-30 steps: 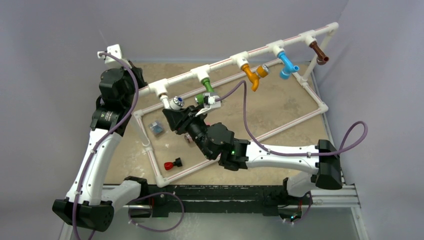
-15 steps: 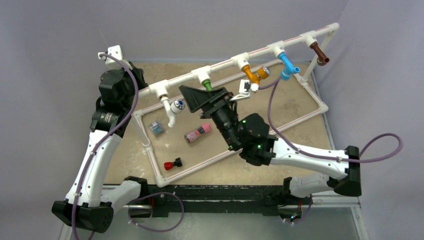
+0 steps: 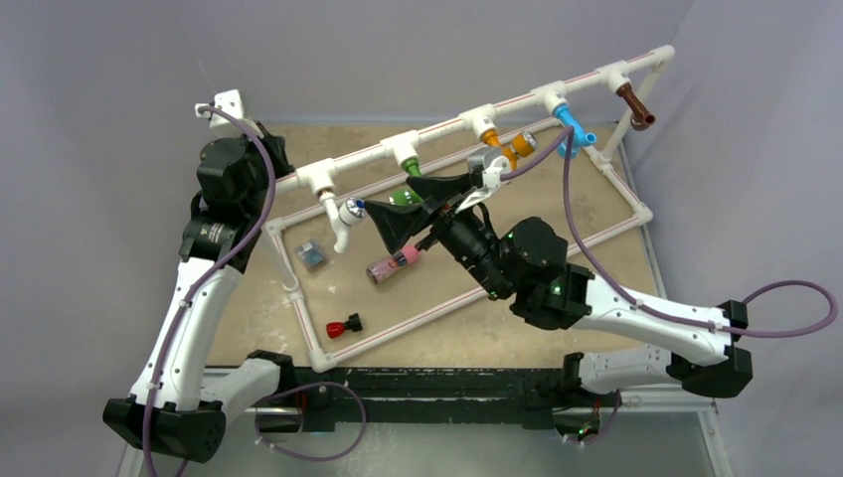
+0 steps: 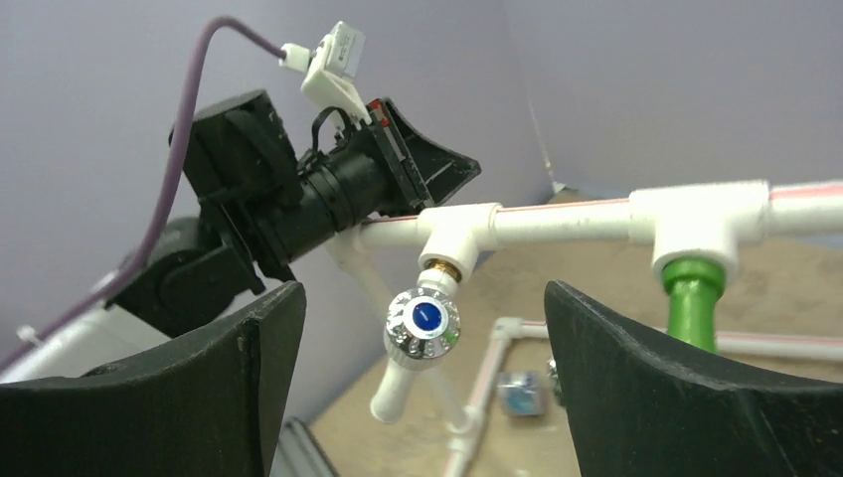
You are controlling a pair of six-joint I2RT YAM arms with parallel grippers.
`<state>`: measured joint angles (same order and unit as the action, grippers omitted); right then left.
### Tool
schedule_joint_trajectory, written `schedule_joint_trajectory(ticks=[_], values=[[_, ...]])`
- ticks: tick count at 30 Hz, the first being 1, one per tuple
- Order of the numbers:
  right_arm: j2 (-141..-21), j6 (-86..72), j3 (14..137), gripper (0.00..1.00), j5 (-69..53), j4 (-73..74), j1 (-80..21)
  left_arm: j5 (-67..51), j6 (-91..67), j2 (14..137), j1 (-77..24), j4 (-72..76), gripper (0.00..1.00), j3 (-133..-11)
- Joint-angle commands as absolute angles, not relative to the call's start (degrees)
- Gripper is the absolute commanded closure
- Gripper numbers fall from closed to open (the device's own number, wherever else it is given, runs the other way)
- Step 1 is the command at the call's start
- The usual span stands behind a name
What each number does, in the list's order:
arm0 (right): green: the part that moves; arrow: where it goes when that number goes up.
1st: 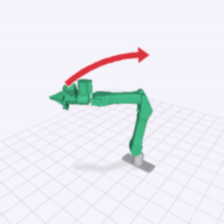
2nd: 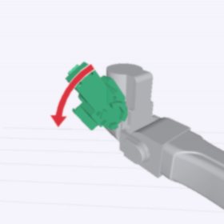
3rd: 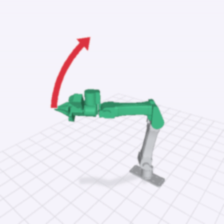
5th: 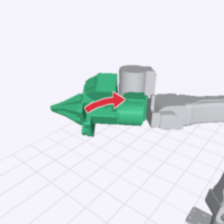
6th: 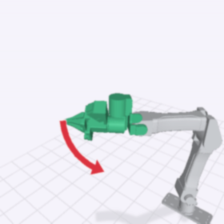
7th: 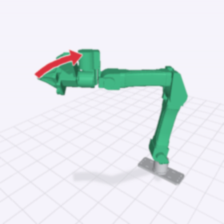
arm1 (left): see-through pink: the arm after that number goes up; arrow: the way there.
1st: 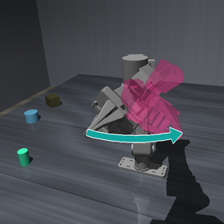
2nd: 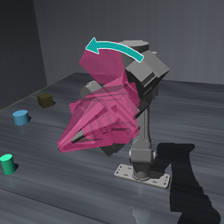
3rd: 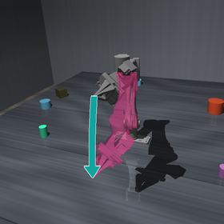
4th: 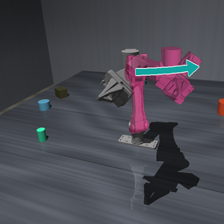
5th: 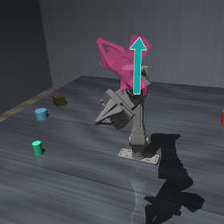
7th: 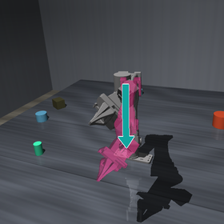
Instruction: Install the water faucets
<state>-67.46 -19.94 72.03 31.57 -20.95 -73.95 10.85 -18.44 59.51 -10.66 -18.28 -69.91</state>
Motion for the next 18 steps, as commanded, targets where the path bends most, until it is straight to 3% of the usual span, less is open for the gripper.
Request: schedule_joint_trajectory(ticks=[1,6,10,18], values=[[-65.0,2.64,77.32,0.1,24.65,-13.33,-74.09,5.62,-14.88,61.3,-12.96,-33.98,1.0,-66.95],[-66.29,24.63,82.73,0.12,21.06,-1.96,-74.3,5.81,-14.77,61.52,-13.08,-33.97,1.0,-67.06],[-69.67,40.62,85.16,0.13,27.63,7.91,-78.71,6.21,-14.68,61.68,-13.18,-33.93,1.0,-67.06],[-69.72,73.64,73.73,0.11,39.35,-5.44,-83.83,6.6,-14.5,62.09,-13.53,-33.98,1.0,-67.36]])
